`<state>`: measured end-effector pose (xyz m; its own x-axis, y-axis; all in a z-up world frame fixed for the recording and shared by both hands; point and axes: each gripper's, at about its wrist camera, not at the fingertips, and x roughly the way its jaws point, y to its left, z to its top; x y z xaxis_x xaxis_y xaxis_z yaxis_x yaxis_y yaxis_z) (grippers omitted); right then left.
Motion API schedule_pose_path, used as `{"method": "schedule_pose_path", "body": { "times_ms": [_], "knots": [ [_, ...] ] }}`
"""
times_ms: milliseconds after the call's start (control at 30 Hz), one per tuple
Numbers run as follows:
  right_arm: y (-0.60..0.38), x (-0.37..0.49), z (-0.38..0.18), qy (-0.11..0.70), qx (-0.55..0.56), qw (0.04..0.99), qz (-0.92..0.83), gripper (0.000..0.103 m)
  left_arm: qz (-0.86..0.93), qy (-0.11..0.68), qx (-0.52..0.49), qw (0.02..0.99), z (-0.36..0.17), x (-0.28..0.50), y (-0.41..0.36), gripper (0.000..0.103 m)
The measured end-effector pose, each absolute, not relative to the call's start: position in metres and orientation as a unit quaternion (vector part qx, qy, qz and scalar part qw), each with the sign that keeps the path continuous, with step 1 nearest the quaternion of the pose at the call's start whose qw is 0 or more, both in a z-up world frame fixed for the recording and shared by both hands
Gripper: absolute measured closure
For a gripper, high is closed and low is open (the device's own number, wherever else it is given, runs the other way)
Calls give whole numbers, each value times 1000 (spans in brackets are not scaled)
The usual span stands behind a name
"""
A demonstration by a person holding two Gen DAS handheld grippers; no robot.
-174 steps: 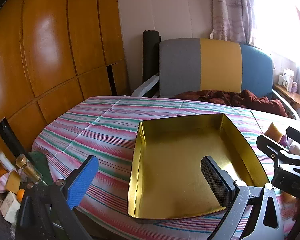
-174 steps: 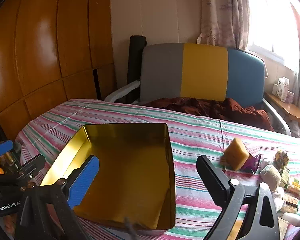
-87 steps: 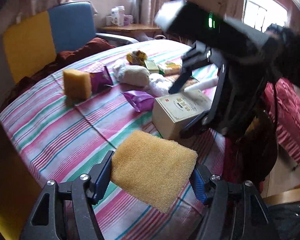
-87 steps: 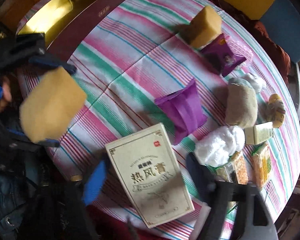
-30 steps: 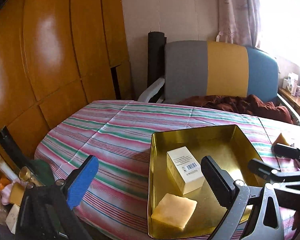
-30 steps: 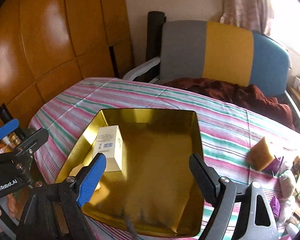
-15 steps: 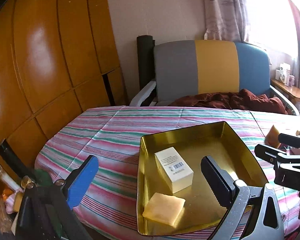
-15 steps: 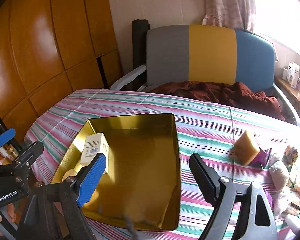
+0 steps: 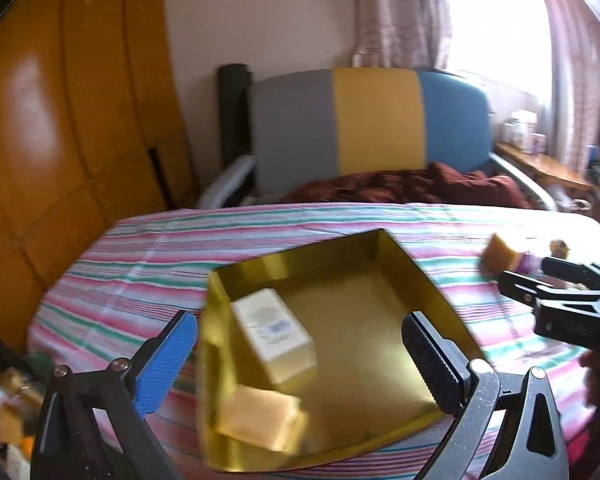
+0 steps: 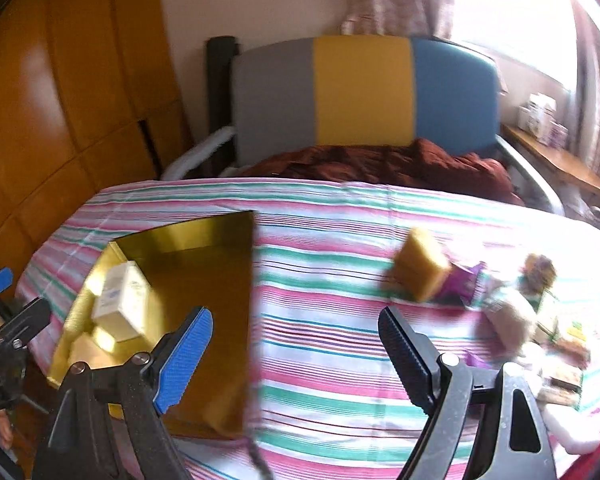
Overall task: Organize objects
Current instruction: 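Move both tools back to the items and grasp the purple sachet with the left tool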
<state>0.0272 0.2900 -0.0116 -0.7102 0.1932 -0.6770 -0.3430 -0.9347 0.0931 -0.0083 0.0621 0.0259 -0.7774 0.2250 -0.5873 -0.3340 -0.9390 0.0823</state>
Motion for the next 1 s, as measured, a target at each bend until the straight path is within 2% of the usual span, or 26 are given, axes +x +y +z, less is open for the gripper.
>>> {"method": "schedule_pose_path", "body": {
  "times_ms": [267, 667, 1000],
  "knots": [
    [365, 72, -12, 138, -352, 237, 895, 16, 912, 104, -318, 239, 17, -7, 119, 0],
    [480, 168, 3, 236, -344, 343, 841, 16, 845, 131, -351, 381, -2, 2, 230, 0],
    [515, 210, -10, 272, -369, 354, 815, 16, 797, 184, -378, 433, -36, 11, 316, 4]
  ]
}}
